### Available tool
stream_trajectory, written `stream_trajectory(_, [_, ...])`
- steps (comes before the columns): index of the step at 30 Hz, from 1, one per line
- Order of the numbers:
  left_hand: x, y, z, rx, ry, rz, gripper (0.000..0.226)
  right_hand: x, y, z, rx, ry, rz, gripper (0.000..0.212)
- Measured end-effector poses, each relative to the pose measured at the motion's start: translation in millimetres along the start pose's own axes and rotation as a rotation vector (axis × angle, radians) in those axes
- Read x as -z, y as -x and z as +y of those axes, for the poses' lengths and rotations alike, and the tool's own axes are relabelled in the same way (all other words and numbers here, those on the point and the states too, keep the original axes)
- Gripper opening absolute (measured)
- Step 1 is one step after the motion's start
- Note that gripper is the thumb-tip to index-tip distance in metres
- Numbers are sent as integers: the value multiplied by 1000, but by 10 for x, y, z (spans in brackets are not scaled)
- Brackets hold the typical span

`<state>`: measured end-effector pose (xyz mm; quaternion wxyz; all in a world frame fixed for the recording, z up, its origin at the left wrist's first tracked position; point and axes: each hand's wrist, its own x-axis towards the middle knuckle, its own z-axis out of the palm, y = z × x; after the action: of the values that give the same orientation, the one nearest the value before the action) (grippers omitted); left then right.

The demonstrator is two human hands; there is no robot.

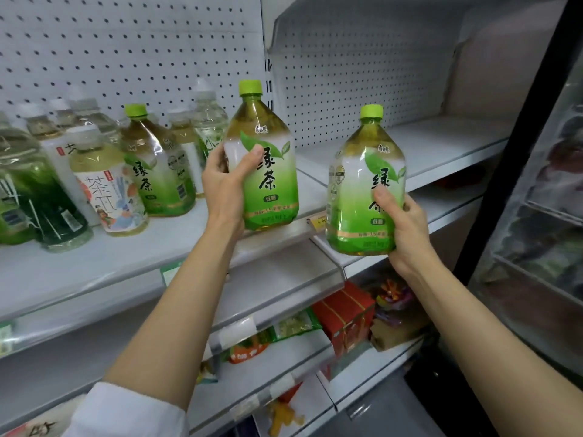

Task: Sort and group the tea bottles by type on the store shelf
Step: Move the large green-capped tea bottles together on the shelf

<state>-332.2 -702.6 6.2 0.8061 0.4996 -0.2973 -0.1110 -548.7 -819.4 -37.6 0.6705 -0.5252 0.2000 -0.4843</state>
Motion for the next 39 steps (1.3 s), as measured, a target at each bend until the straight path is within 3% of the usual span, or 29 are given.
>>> stream_trajectory(8, [-306,-601,-395,78,-73,-24,85,-95,-658,-20,78,16,-36,74])
stream_trajectory(12, [-355,-822,-607,136,-78,23,121,-93,-941,43,73,21,-46,71])
stream_trajectory(18, [-363,-1066,-790,57,-190,-47,92,-173,-1434,185,86,94,-94,37])
stream_trajectory(21, [-362,-1138,-861,15,-317,-81,88,-246,-1755,294,82,134,-131,52])
stream_trajectory(24, [-321,-1270,-968,11,-534,-91,125,-344,-2088,414,75,160,-174,61])
stream_trajectory(26, [-229,-1439,-1121,9,-609,-70,131,-407,-2298,512,62,192,-195,59])
stream_trajectory(34, [-392,-1614,-1072,61,-702,64,101,-464,-2922,876,-31,235,-361,72])
stream_trajectory(39, [-432,-1699,-1079,80,-828,124,102,-466,-3113,858,31,396,-509,51])
